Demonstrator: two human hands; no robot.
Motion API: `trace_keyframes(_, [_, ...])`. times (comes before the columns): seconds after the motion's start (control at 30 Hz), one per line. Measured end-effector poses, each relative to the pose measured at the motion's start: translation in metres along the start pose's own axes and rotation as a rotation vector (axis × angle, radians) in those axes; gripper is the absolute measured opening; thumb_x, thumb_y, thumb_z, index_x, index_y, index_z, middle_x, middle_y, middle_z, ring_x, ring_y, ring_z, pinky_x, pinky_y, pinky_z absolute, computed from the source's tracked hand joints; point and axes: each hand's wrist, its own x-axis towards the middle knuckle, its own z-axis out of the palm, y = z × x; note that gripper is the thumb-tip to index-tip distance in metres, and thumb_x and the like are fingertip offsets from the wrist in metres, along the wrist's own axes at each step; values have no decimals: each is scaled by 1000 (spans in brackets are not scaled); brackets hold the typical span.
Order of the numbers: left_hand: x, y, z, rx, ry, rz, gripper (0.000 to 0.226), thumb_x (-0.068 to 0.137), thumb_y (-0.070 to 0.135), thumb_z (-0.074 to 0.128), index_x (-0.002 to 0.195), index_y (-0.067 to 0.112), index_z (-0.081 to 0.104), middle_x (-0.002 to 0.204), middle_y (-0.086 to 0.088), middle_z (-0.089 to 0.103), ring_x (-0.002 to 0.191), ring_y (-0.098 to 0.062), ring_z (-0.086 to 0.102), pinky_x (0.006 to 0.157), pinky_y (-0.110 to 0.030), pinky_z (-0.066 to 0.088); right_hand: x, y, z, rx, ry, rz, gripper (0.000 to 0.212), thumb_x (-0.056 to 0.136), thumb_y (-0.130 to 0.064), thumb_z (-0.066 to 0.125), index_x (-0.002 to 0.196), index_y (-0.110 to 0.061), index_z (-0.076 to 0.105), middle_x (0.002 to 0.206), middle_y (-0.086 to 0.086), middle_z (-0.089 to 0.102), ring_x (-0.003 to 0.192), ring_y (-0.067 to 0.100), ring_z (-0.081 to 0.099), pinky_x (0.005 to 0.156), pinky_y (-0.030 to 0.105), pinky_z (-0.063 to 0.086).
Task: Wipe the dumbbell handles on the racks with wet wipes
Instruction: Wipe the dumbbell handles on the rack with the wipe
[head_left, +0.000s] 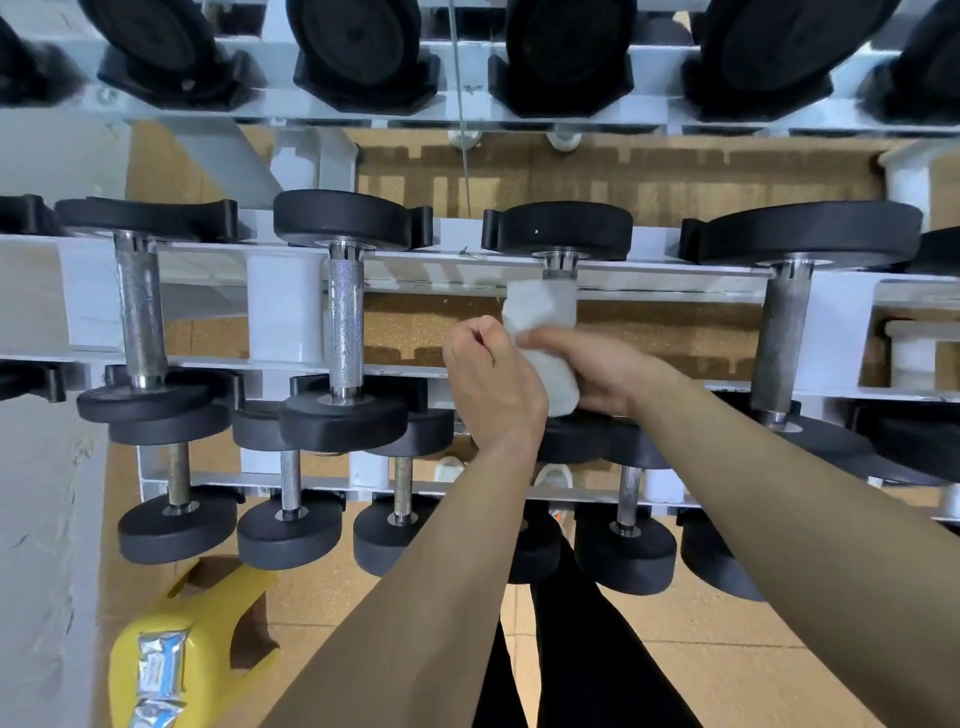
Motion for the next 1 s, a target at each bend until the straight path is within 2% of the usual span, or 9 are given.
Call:
trace_keyframes(0.1, [-1,0,-2,-38,6,0,22,104,29,39,91,22,55,100,0,57,89,-15,53,78,-32,37,-15,8,4,-358,318,-159,25,86,-29,79,104,-16,68,94,2,76,86,17,73,63,23,54])
trace_keyframes(0.2, [-7,2,-6,-50,43,132,14,102,27,45,100,22,58,98,7,57,92,-14,55,79,-30,44,-34,8,5,-213,455,-327,35,88,-34,76,118,-20,65,109,-2,73,99,14,71,80,29,58])
trace_keyframes(0.3, [-18,5,-11,-60,-1,199,15,97,23,53,110,22,60,104,7,60,96,-12,58,79,-22,44,-54,4,10,0,416,-410,26,101,-36,54,118,-23,67,115,-4,73,108,13,68,92,33,53])
trace_keyframes(0.4, [-22,10,-10,-95,-225,59,24,99,29,57,120,16,60,103,8,61,93,-6,58,75,-18,42,-70,12,22,129,422,-344,40,108,-37,35,115,-20,71,113,-5,74,107,7,65,91,29,47])
trace_keyframes(0.53, [-2,23,-1,141,-466,-63,37,95,41,61,120,13,65,105,-2,68,94,-18,63,68,-27,44,-66,29,30,82,651,-337,51,109,-39,28,99,-21,75,100,-6,75,99,9,68,90,31,47])
trace_keyframes(0.67, [30,35,3,274,-652,-111,31,83,37,76,105,14,72,96,-6,75,90,-23,71,75,-35,57,-52,30,44,178,833,-377,30,104,-25,39,98,-16,67,98,-4,65,96,17,61,80,31,41])
trace_keyframes(0.8, [48,36,9,207,-900,-297,58,66,31,89,116,10,68,104,-11,76,96,-24,74,83,-41,60,-37,28,58,127,1021,-365,23,103,-34,37,102,-26,59,108,-8,59,97,14,54,76,34,35])
trace_keyframes(0.87, [50,35,16,92,-976,-378,39,78,28,85,107,8,69,98,-10,76,90,-22,73,87,-41,60,-33,31,59,106,1091,-385,21,104,-36,37,99,-28,56,106,-10,57,95,13,54,74,32,35])
trace_keyframes(1.0, [45,38,28,-158,-959,-489,18,87,24,77,85,12,64,70,-4,66,58,-14,61,57,-25,53,-31,30,55,127,1168,-392,14,104,-34,39,97,-31,51,105,-11,53,95,11,49,70,25,30])
